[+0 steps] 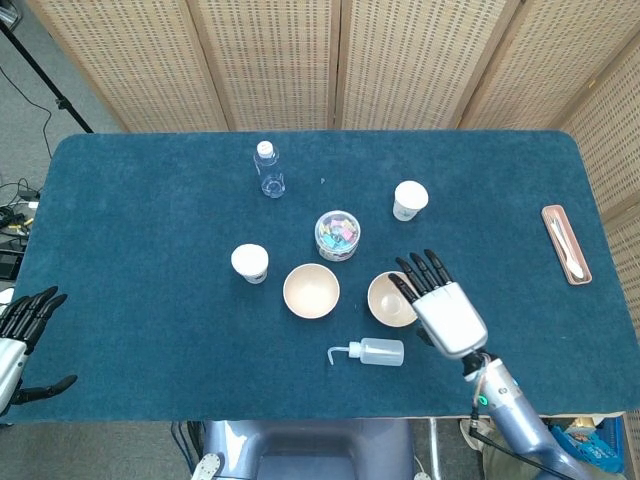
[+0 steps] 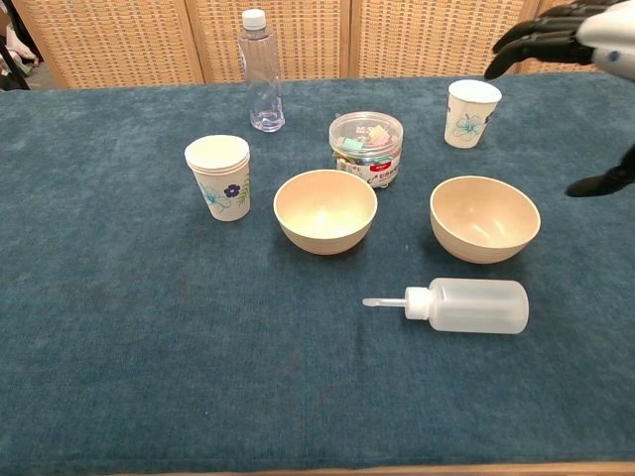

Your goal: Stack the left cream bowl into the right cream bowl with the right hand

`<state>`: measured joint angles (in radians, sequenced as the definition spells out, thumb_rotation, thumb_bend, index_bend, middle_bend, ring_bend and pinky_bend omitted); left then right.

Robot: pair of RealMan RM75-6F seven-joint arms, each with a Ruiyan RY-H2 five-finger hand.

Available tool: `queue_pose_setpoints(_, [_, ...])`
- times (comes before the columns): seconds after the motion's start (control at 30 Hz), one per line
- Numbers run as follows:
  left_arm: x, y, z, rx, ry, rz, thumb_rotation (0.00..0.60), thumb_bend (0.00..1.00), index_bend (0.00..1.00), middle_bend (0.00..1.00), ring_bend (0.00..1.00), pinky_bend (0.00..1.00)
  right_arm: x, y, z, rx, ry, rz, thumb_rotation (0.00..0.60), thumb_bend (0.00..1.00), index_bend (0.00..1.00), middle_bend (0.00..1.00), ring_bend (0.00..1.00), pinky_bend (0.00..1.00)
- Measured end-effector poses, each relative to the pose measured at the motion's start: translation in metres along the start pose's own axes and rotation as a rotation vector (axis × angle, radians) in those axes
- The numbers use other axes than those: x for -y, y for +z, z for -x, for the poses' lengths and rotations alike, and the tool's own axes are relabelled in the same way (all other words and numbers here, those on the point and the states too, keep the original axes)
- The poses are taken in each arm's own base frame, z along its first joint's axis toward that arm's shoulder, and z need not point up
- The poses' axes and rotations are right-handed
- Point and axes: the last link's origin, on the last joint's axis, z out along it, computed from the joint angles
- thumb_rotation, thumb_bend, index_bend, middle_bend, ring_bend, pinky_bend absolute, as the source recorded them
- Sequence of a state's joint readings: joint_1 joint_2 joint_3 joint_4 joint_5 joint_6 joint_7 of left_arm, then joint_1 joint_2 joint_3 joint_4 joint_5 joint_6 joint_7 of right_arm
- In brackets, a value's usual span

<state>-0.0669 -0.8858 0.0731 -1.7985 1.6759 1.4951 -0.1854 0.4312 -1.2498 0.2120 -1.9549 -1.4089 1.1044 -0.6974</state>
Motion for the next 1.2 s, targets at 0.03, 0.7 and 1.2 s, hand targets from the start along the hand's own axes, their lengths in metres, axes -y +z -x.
queue_pose_setpoints(0.03, [0.001, 0.001, 0.0, 0.001, -0.003, -0.002, 0.6, 0.0, 0.0, 0.0, 0.0, 0.0, 0.006, 0.006, 0.001, 0.008, 0.013, -0.001, 0.6, 0.0, 0.19, 0.12, 0.0, 0.0])
queue_pose_setpoints(0.7, [0.012, 0.008, -0.008, 0.012, -0.061, -0.021, 0.6, 0.0, 0.0, 0.0, 0.0, 0.0, 0.145, 0.092, 0.04, 0.064, -0.075, -0.101, 0.6, 0.01, 0.3, 0.23, 0.1, 0.03])
queue_pose_setpoints(1.2, [0.019, 0.014, -0.012, 0.018, -0.086, -0.041, 0.6, 0.0, 0.0, 0.0, 0.0, 0.0, 0.145, 0.111, 0.075, 0.135, -0.131, -0.061, 0.6, 0.29, 0.43, 0.34, 0.17, 0.06])
